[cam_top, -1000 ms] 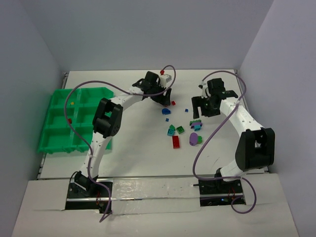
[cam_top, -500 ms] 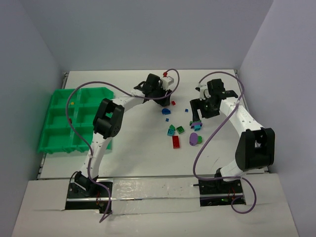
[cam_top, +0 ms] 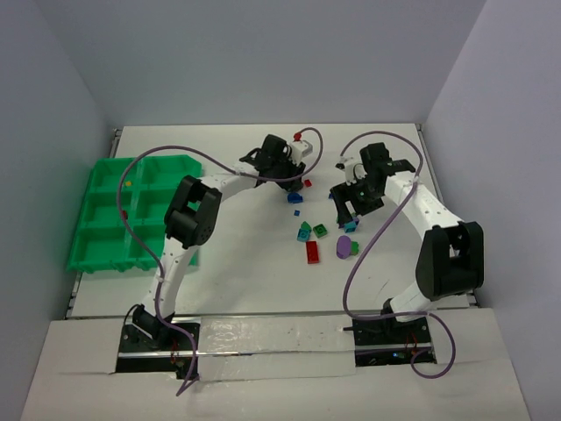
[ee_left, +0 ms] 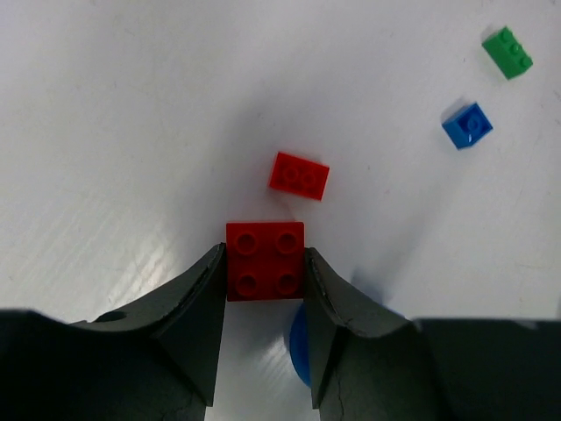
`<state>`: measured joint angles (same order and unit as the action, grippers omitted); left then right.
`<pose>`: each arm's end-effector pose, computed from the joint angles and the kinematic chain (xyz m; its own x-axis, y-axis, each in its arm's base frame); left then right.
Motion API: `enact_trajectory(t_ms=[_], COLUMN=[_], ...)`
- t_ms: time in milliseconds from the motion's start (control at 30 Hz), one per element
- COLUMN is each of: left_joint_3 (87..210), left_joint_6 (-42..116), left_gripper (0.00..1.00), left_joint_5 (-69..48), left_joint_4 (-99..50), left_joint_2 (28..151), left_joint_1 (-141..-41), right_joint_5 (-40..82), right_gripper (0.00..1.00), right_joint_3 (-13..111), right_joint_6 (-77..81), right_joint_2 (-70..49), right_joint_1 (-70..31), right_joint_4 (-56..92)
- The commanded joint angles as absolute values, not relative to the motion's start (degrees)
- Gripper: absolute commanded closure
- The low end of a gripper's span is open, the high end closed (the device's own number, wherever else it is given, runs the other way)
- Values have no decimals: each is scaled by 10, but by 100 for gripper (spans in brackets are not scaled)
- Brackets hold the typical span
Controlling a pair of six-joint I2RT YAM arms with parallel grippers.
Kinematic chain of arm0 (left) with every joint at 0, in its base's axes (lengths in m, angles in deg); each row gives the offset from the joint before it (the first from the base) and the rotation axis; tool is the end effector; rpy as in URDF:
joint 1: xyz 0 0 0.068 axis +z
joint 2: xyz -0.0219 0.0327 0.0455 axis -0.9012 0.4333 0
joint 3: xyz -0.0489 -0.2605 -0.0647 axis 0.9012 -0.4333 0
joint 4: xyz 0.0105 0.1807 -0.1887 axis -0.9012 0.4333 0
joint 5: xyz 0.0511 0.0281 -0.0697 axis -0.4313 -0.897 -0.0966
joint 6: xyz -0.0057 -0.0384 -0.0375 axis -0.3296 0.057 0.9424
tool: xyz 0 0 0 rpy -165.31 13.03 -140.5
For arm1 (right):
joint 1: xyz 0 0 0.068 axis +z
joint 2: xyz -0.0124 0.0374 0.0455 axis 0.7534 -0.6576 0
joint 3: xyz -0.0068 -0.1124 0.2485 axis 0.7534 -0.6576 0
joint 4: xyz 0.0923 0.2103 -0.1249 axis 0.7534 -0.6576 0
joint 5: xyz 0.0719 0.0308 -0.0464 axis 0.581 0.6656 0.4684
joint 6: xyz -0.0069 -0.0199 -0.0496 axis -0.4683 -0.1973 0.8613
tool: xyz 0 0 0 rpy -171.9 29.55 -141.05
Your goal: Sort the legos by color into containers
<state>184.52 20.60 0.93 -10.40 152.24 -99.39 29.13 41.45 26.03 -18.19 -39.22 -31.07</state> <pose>0.4341 -0.3194 0.1482 -0.4782 0.4358 -0.7625 0.7913 0.5905 -0.1588 0.2949 0.0603 0.2477 -0.8088 -0.4253 -0.4062 -0.5179 0.8423 0.1494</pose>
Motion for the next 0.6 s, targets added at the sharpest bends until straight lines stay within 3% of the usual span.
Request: enact_trajectory(t_ms=[0,100,300,567], left_joint_3=[1819,1817,1795,1678], left_joint_6=[208,243,304,303], left_gripper=[94,100,100,100], left_joint_5=[6,36,72,71], left_joint_4=[-100,-84,-40,70], left_joint_2=[1457,1415,1285,1082], left_joint_1=[-985,-952,-873,-666], right_joint_5=[254,243,237,203], right_gripper=[16,19,24,29], right_joint_3=[421,442,543,665], right_joint_6=[258,223,153,122], right_joint_2=[-176,-200,-308,-432], right_joint_1=[-356,-338,-314,-279], right_joint_4=[-258,-217,-193,-181])
